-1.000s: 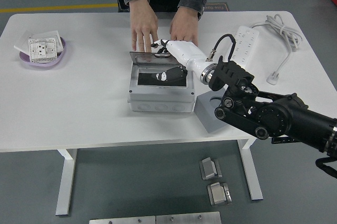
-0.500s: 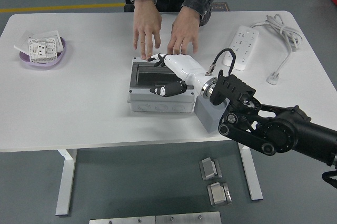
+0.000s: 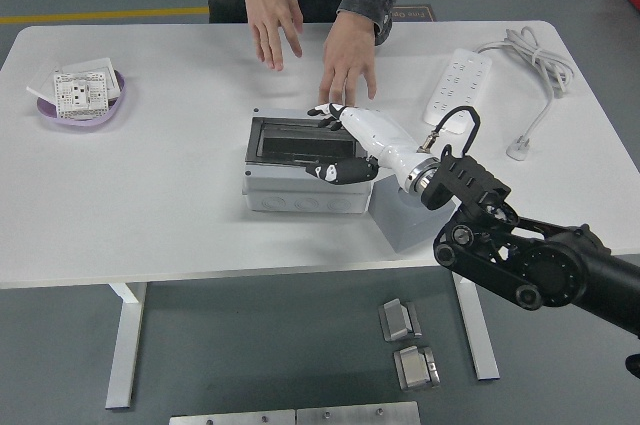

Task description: Pick up the cylinder from the cube,place it in the box,flap close box

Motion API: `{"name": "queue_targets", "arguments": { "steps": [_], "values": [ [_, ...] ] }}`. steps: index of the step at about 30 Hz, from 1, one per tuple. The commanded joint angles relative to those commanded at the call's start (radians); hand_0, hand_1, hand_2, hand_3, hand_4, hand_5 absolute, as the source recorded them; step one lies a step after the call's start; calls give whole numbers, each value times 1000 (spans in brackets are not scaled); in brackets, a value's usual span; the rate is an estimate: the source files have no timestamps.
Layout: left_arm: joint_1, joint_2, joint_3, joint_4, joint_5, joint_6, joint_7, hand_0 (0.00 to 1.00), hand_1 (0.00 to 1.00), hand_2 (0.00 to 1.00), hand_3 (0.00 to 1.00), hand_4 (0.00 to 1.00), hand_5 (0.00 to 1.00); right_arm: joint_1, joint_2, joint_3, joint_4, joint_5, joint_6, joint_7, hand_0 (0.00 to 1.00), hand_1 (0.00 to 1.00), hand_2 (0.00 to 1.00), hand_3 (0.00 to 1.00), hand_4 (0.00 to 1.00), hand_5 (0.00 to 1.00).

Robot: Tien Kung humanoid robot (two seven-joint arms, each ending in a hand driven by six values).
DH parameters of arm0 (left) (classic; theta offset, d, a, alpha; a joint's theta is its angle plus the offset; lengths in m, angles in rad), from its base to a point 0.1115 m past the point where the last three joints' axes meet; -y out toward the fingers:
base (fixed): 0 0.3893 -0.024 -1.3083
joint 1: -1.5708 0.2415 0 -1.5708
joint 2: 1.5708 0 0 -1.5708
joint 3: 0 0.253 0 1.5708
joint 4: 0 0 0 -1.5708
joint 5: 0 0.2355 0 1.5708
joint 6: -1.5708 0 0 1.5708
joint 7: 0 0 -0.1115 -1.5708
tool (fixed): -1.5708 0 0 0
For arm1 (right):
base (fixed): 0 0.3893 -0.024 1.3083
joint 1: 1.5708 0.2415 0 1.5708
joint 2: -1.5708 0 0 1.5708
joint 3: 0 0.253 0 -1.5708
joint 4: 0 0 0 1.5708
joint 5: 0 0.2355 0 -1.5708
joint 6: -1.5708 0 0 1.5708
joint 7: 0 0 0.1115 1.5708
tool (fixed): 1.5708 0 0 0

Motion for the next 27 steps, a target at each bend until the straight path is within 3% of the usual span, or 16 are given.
{"name": "queue_targets", "arguments": {
  "steps": [6,14,17,22,27],
  "values": [
    [7,2,8,4,-7,1,1,776,780,752,865,739,579,-154,-37,170,110,69,-46,79,746,695,736,857,857,357],
    [8,7,2,5,3,1,0,776,780,754,865,739,579,-379,-86,429,260,303,-80,246,731,685,730,849,858,363],
    [6,7,-5,5,12,1,1,776,780,754,865,739,579,-441,-104,512,314,343,-83,245,731,685,730,849,858,363],
    [2,9,-16,3,30,0,1,776,780,752,865,739,579,-471,-121,625,378,312,-79,224,728,680,715,814,863,381],
    [2,9,-12,5,33,0,4,775,780,753,865,739,579,-470,-123,674,388,337,-77,237,732,679,710,802,866,423]
  ]
}}
